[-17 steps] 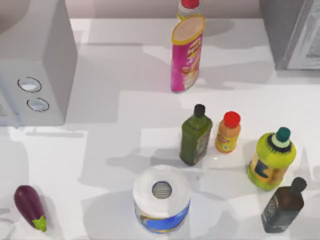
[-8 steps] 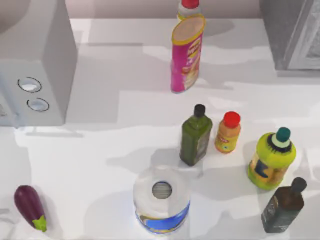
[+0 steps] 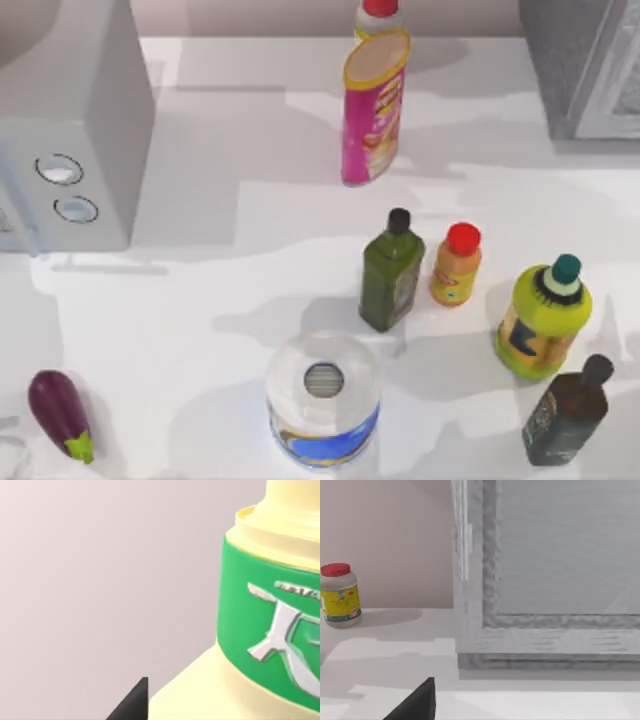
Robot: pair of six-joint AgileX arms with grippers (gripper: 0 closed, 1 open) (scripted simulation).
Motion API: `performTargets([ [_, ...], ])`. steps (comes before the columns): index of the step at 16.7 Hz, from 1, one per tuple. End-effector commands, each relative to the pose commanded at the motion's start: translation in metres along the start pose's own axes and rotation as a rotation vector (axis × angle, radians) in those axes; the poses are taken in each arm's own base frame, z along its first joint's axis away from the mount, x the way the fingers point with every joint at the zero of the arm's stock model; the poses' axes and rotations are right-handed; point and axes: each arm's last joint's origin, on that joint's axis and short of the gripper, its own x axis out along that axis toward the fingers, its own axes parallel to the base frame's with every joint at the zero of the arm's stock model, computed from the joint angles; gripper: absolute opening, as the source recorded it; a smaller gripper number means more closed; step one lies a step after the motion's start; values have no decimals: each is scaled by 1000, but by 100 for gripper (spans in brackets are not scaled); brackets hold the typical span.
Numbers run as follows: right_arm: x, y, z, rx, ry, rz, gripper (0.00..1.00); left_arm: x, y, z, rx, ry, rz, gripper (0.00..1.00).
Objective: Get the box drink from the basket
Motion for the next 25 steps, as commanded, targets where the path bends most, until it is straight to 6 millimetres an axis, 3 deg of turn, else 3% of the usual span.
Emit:
performTargets([
  [8, 0, 0, 0, 0, 0, 0, 100, -1, -2, -2, -4, 19, -11, 0],
  [12, 0, 0, 0, 0, 0, 0, 100, -24, -17, -5, -11, 33, -10, 0],
  [15, 0, 0, 0, 0, 0, 0, 100, -57, -35, -9, -11, 33, -10, 0],
  [19, 0, 0, 0, 0, 0, 0, 100, -117, -64, -26, -9, 25, -9, 0],
  [22, 0, 0, 0, 0, 0, 0, 100, -167, -84, -57, -9, 22, -7, 0],
  [25, 0, 0, 0, 0, 0, 0, 100, -213, -99, -104, -10, 23, -6, 0],
])
